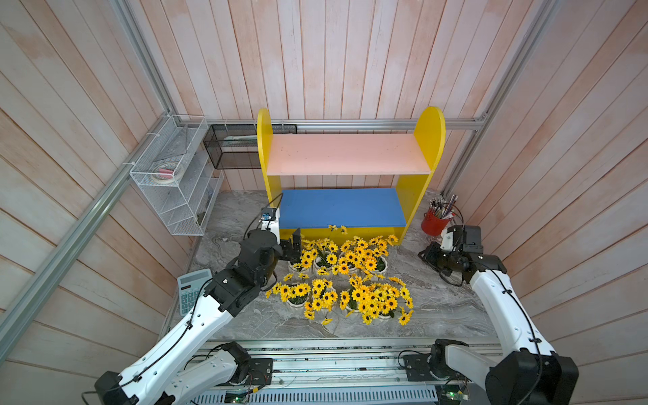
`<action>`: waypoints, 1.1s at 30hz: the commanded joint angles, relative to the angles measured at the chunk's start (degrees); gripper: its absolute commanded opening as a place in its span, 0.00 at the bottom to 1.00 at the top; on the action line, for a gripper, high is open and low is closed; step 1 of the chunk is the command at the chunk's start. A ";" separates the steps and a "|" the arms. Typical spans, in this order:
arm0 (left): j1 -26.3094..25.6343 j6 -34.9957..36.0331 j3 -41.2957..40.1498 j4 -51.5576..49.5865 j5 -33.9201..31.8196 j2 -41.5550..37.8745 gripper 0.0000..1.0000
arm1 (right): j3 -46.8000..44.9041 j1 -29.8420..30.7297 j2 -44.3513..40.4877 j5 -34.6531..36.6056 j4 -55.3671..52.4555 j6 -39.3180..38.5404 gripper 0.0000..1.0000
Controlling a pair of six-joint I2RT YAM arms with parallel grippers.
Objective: Take the sunflower pots off the shelves
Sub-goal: Move the sunflower pot to the center of the board, then reset both arms
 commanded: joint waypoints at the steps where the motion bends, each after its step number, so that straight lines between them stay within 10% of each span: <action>1: 5.86 -0.72 3.25 -3.77 5.90 1.40 1.00 | -0.84 -3.19 0.26 -3.08 11.47 -1.82 0.98; 5: 6.46 0.51 4.08 -6.82 7.35 1.35 1.00 | -6.76 -4.98 -4.47 -13.18 27.05 0.12 0.98; 11: 7.13 10.18 -10.11 9.32 9.03 -8.25 1.00 | -20.95 -4.45 -16.77 5.77 44.38 2.38 0.98; 22: 37.86 -6.81 -23.38 37.31 31.98 2.70 1.00 | -44.64 -5.12 -20.24 13.97 83.06 -15.81 0.98; 33: 38.41 4.12 -35.89 68.70 17.36 21.02 1.00 | -48.71 -6.29 -1.60 7.70 96.41 -22.28 0.98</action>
